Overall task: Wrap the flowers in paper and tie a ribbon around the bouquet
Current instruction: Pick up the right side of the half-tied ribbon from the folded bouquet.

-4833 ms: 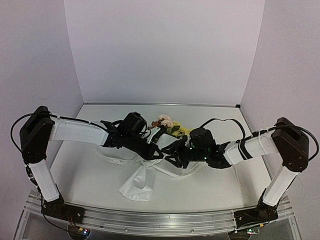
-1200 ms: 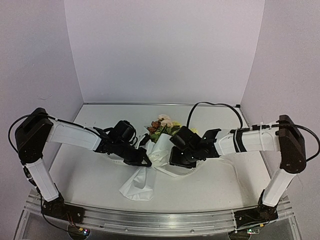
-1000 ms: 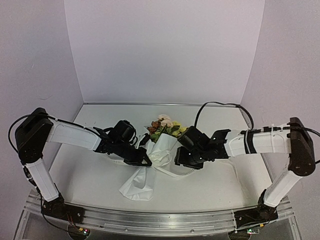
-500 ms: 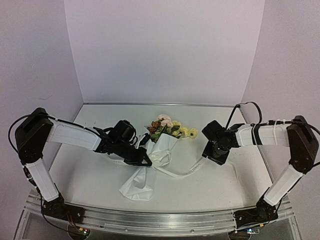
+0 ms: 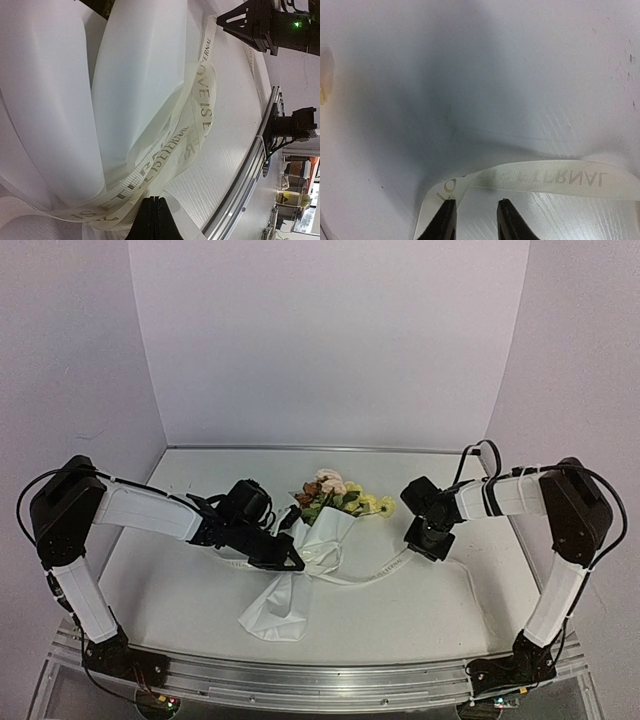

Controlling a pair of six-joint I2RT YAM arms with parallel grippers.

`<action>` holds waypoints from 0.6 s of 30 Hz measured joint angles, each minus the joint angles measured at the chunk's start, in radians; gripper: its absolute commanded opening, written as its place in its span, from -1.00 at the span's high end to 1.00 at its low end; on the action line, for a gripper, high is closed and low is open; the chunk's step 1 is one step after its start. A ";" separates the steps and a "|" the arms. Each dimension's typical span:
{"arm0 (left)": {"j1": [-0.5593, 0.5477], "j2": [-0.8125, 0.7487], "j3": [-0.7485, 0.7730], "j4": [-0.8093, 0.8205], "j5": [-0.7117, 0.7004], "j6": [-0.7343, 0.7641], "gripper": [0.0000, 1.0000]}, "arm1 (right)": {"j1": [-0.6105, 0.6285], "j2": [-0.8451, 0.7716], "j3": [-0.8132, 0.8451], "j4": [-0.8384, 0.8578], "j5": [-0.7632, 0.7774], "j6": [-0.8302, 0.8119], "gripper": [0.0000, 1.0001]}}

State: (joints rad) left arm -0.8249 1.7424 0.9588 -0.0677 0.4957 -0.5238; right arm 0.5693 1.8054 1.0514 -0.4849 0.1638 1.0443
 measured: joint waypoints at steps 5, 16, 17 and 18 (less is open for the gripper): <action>0.000 0.000 0.000 -0.001 0.004 0.004 1.00 | -0.002 0.041 0.043 0.012 -0.004 -0.014 1.00; -0.001 -0.001 0.001 -0.003 0.029 0.050 1.00 | 0.017 0.043 0.080 0.019 -0.017 -0.021 0.51; -0.001 -0.001 0.002 -0.003 0.029 0.053 1.00 | 0.018 0.041 0.081 0.019 -0.016 -0.016 0.33; -0.001 -0.002 0.002 -0.003 0.030 0.054 1.00 | 0.019 0.039 0.081 0.017 -0.014 -0.017 0.17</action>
State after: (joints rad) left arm -0.8261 1.7405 0.9611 -0.0709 0.5255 -0.4693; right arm 0.5884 1.8444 1.1320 -0.4680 0.1499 1.0276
